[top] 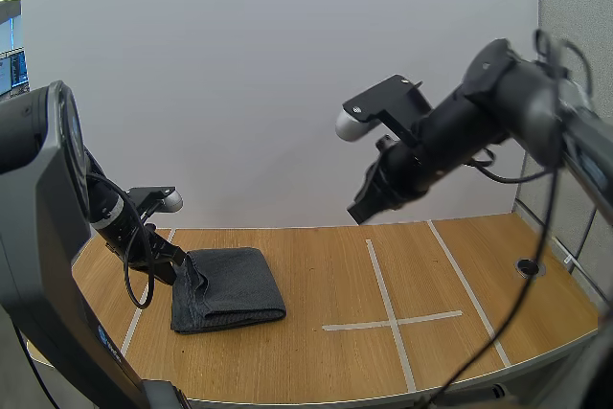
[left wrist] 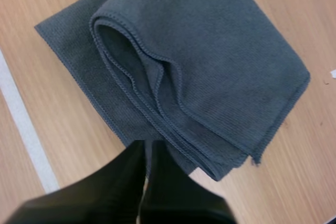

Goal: Fold the towel

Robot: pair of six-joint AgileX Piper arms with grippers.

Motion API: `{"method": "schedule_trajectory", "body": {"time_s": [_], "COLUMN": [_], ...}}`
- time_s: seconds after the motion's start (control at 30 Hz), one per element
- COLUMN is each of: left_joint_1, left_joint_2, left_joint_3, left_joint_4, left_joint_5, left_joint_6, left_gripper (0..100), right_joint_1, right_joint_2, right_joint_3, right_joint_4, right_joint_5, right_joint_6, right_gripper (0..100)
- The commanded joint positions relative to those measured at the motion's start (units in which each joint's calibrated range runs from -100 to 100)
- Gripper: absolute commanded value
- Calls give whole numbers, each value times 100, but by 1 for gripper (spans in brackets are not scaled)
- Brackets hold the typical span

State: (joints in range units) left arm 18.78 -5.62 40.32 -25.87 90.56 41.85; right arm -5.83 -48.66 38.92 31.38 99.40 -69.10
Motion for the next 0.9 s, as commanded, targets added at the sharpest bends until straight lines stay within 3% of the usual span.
{"method": "schedule_trajectory", "body": {"time_s": [0.0,0.07,0.1,0.3,0.6,0.87], "left_joint_1": [-5,-3,3,3,3,3], "left_joint_2": [484,628,662,720,873,1316], "left_joint_3": [27,27,27,27,-6,-50], "left_joint_4": [-150,-261,-353,-804,-1042,-1247], "left_joint_5": [-146,-51,10,56,-558,-1070], "left_joint_6": [9,9,9,64,32,32], "left_gripper": [66,99,100,100,100,100], "right_joint_1": [-22,-22,-22,68,840,1020], "right_joint_2": [-1184,-1445,-1603,-1897,-2278,-2278], "right_joint_3": [310,352,383,630,1483,1498], "right_joint_4": [-304,-359,-373,-394,-451,-552], "right_joint_5": [60,60,60,60,60,60], "right_joint_6": [191,242,298,611,916,998], "right_gripper": [0,0,0,0,0,0]}}
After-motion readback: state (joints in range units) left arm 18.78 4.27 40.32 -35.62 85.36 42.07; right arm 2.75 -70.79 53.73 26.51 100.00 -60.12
